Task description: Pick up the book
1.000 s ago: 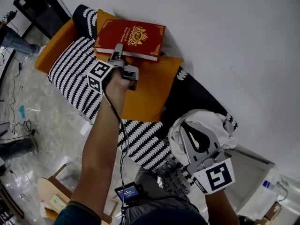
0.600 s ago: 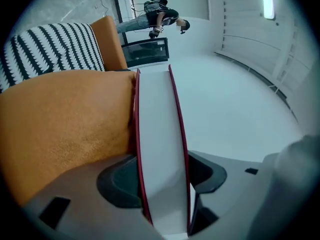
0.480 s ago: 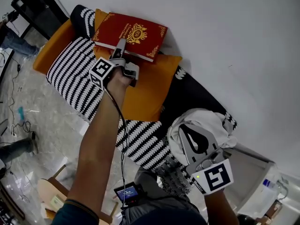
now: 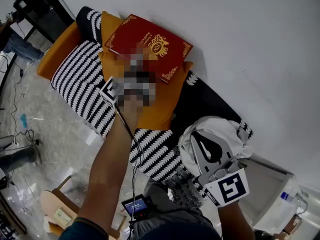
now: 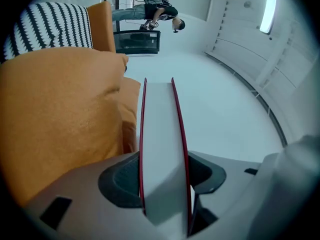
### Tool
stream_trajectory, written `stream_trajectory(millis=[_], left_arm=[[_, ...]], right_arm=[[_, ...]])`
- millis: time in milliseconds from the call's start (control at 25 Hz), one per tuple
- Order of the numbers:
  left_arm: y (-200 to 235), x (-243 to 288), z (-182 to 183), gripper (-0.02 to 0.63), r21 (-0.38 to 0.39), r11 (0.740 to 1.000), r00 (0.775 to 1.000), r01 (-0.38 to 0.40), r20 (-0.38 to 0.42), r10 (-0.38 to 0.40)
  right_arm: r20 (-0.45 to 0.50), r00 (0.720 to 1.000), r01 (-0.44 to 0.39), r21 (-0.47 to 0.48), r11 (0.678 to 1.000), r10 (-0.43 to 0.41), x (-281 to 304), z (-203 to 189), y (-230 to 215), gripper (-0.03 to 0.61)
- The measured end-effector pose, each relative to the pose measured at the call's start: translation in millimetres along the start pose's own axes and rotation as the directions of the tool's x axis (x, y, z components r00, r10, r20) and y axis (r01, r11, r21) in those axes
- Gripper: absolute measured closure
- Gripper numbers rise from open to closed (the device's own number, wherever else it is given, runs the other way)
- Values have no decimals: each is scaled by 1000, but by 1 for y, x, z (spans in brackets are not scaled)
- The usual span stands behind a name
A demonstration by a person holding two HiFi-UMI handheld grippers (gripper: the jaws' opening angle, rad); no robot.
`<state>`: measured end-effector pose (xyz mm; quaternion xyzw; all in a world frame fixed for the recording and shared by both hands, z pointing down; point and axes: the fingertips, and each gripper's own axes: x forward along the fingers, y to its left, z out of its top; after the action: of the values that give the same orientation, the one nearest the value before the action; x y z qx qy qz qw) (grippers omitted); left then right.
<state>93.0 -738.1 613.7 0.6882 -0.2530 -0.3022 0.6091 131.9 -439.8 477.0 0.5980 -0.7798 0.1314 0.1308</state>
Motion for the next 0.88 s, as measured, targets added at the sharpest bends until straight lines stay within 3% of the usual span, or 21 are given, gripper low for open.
stream_trajectory(millis=[160,360,680,880], left_arm=[[-29,-22,-6,366,-42,997,997,69,21,-68],[-77,-50,-12,367,-29,991,991,131,26,-130],[-171,-95,-37,367,44,975,975,219,-32,-218],[-224,-132,-52,367,130,959,968,252,-42,-248]], right_arm=[[15,1000,-10,2,1000,10,-4,1,1,566],[52,998,-26,-2,1000,26,-12,11,3,566],[144,988,-47,-21,999,49,-40,40,8,565],[241,967,-68,-64,996,81,-71,68,17,565]])
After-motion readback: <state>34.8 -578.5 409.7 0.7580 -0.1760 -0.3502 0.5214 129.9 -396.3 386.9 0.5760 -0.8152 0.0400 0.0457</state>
